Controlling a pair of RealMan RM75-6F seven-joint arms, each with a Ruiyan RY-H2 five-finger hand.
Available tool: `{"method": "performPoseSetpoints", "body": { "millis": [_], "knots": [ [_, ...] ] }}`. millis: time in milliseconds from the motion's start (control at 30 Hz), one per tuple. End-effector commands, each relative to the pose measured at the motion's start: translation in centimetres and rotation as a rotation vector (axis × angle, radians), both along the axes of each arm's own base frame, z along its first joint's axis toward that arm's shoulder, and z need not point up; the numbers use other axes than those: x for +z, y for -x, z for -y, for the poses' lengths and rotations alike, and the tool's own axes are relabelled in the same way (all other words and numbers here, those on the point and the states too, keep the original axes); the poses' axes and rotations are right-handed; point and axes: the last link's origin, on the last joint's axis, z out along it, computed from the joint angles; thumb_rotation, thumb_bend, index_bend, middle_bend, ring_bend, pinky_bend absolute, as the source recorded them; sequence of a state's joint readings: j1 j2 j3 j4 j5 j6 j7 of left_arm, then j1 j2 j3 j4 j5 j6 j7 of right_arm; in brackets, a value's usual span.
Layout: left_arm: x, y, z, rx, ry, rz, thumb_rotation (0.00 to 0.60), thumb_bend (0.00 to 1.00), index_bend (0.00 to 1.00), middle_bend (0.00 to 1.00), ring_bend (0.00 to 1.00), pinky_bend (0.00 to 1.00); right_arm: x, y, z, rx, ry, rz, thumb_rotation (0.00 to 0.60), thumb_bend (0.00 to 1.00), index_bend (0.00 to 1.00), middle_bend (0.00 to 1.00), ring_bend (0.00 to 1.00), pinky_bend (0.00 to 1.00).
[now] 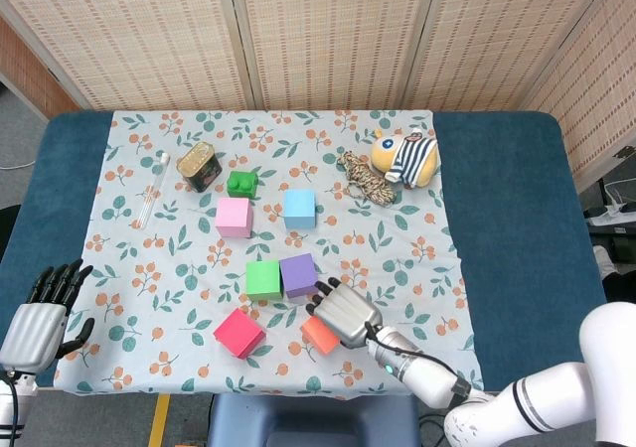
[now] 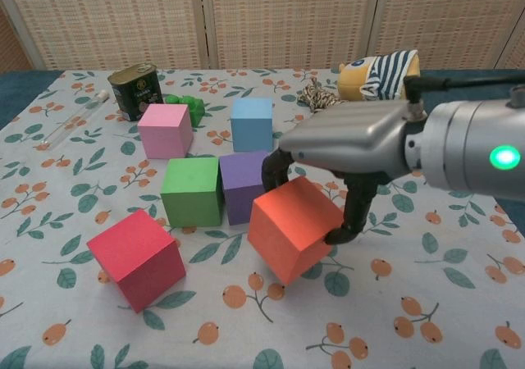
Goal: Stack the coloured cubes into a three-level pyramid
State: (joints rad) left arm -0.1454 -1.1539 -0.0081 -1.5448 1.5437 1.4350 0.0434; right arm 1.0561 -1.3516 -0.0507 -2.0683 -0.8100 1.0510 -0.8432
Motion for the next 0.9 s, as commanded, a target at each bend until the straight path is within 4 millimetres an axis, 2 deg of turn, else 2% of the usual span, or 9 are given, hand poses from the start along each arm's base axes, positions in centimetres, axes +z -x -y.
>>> {"method": "performPoseSetpoints", "body": {
  "millis": [33, 167, 300, 400, 567, 700, 900],
  "knots": [
    [-0.1, -0.1, 0.0, -0.002, 0.005, -0.001, 0.6, 0.42, 0.0, 0.0, 0.0, 0.04, 3.0, 0.5, 1.4, -0.076, 0.09, 0.058, 0.6, 0.12, 0.74, 0.31, 0.13, 0.22],
    [-0.2, 0.0, -0.1, 0.001, 0.011, -0.003, 0.6, 0.42, 0.0, 0.0, 0.0, 0.04, 5.0, 1.6, 3.2, -0.169, 0.15, 0.081, 0.6, 0.12, 0.74, 0.31, 0.13, 0.23],
    [-0.3, -0.1, -0.2, 0.002, 0.016, -0.004, 0.6, 0.42, 0.0, 0.0, 0.0, 0.04, 5.5, 2.7, 5.2, -0.251, 0.194, 0.072, 0.6, 0.12, 0.74, 0.31, 0.13, 0.23],
    [-0.5, -0.1, -0.2, 0.002, 0.023, -0.005, 0.6, 0.42, 0.0, 0.0, 0.0, 0.04, 4.7, 3.1, 6.7, -0.307, 0.205, 0.056, 0.6, 0.12, 0.74, 0.31, 0.13, 0.23],
    [-0.6, -0.1, -0.3, 0.003, 0.025, -0.009, 0.6, 0.42, 0.0, 0.0, 0.0, 0.04, 2.0, 2.6, 8.8, -0.365, 0.215, 0.039, 0.6, 0.13, 0.74, 0.31, 0.13, 0.23],
    [-0.6, 0.0, -0.3, 0.007, 0.021, -0.011, 0.6, 0.42, 0.0, 0.0, 0.0, 0.04, -0.3, 1.6, 9.4, -0.394, 0.201, 0.031, 0.6, 0.13, 0.75, 0.31, 0.14, 0.23],
    [-0.5, 0.1, -0.4, 0.011, 0.02, -0.008, 0.6, 0.42, 0.0, 0.0, 0.0, 0.04, -1.7, 0.5, 9.3, -0.394, 0.213, 0.002, 0.6, 0.13, 0.75, 0.31, 0.14, 0.23]
  ]
}}
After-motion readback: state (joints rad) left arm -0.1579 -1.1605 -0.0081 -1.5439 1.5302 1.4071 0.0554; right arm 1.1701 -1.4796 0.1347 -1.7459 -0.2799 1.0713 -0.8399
